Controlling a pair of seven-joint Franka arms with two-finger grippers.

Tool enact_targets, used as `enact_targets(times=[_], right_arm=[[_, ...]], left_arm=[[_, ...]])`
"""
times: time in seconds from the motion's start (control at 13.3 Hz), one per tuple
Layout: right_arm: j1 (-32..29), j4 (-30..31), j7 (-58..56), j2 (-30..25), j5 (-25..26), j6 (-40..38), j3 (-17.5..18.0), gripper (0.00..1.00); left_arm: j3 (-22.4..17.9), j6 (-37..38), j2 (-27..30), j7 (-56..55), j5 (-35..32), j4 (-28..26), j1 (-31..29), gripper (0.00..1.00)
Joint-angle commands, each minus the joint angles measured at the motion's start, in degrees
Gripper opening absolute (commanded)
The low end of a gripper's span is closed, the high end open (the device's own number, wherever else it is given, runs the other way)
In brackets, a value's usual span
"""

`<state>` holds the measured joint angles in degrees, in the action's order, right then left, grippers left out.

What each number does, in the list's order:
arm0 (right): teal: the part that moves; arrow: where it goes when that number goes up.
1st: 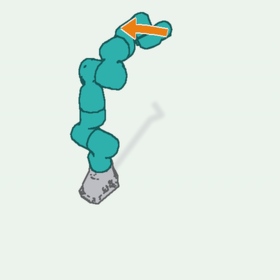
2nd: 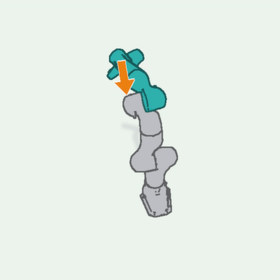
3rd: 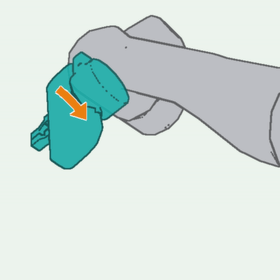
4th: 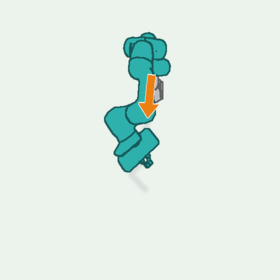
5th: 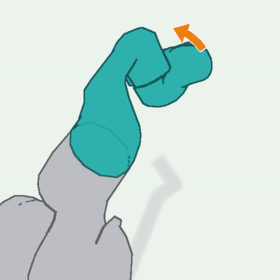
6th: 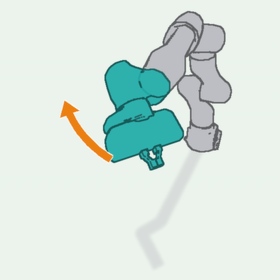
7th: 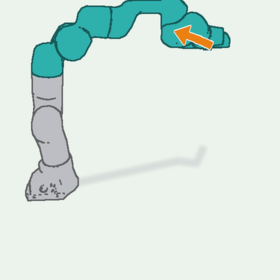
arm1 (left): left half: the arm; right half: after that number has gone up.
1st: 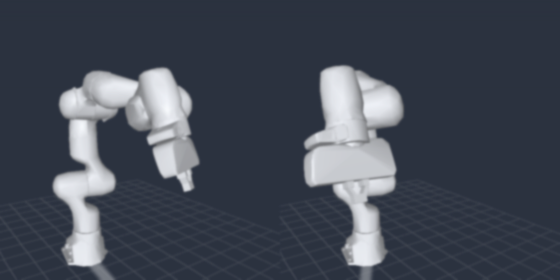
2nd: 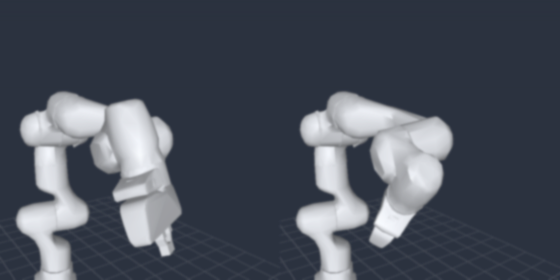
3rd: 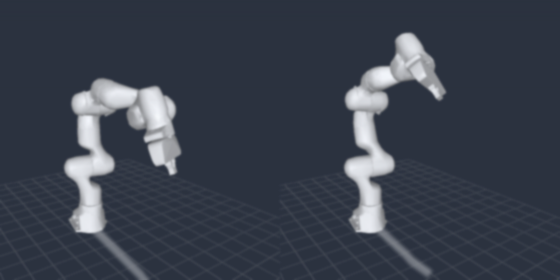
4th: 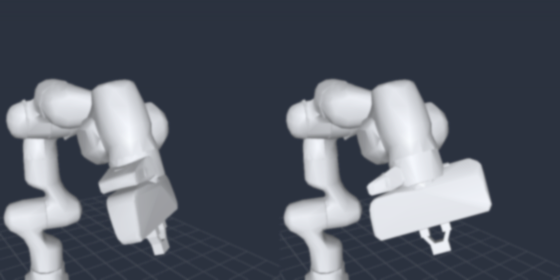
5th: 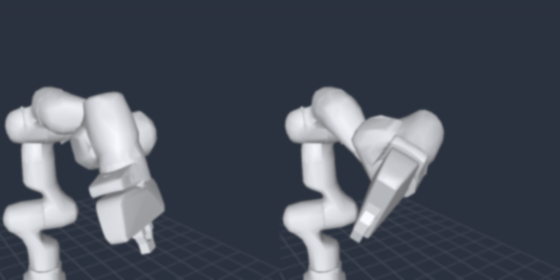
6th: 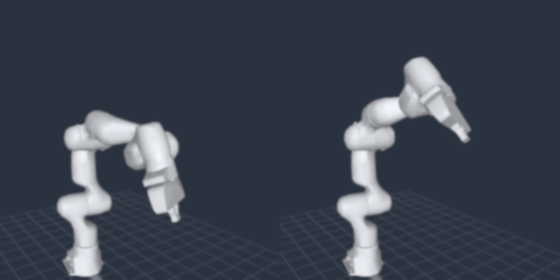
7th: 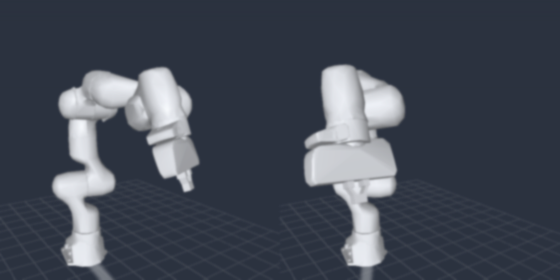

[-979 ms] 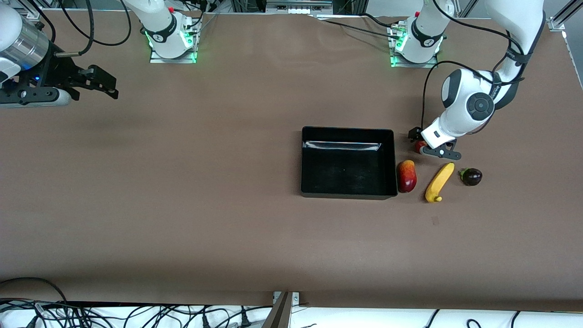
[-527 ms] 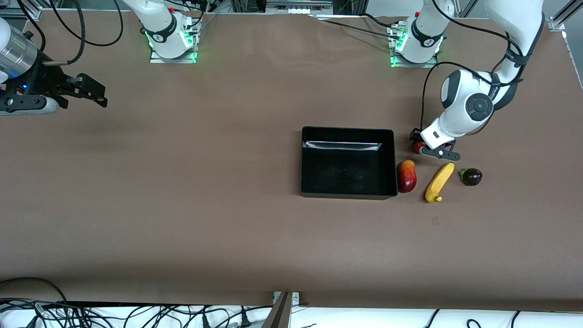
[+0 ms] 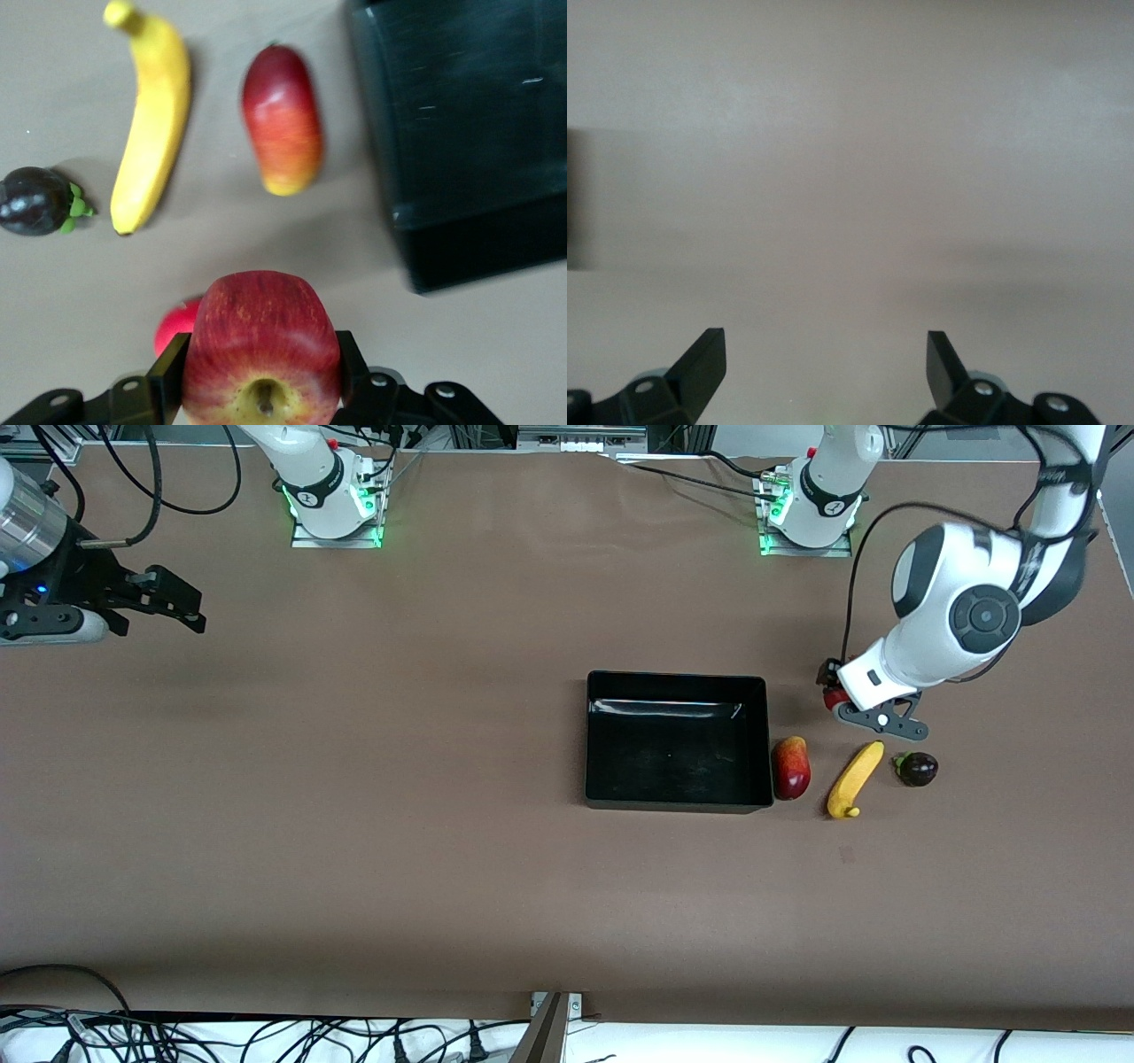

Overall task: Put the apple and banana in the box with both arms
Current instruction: 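Carry the apple into the black box and open the left gripper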

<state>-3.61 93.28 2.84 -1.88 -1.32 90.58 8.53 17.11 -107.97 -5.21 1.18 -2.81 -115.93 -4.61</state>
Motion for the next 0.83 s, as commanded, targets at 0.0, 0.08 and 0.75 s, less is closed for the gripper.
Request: enact_targets(times=[0.0, 0.08, 0.75], right_arm=[[-1.0, -0.8, -0.1, 0.9, 0.5, -0.3, 0.9, 1.00], [-1.0, -0.9, -0.1, 1.3, 0.1, -0.3, 0.9, 1.00], [-1.1, -1.0, 0.0, 1.6, 0.2, 1.4, 0.9, 1.00]], left_arm=[[8.3, 5.8, -4.2, -13.9, -0.5, 6.8, 0.6, 0.13], [10.7, 3.6, -6.8, -17.8, -0.4, 6.9, 0.7, 0.12], [12.1, -9.4, -23.5, -23.5, -1.4, 5.8, 1.3, 0.08]])
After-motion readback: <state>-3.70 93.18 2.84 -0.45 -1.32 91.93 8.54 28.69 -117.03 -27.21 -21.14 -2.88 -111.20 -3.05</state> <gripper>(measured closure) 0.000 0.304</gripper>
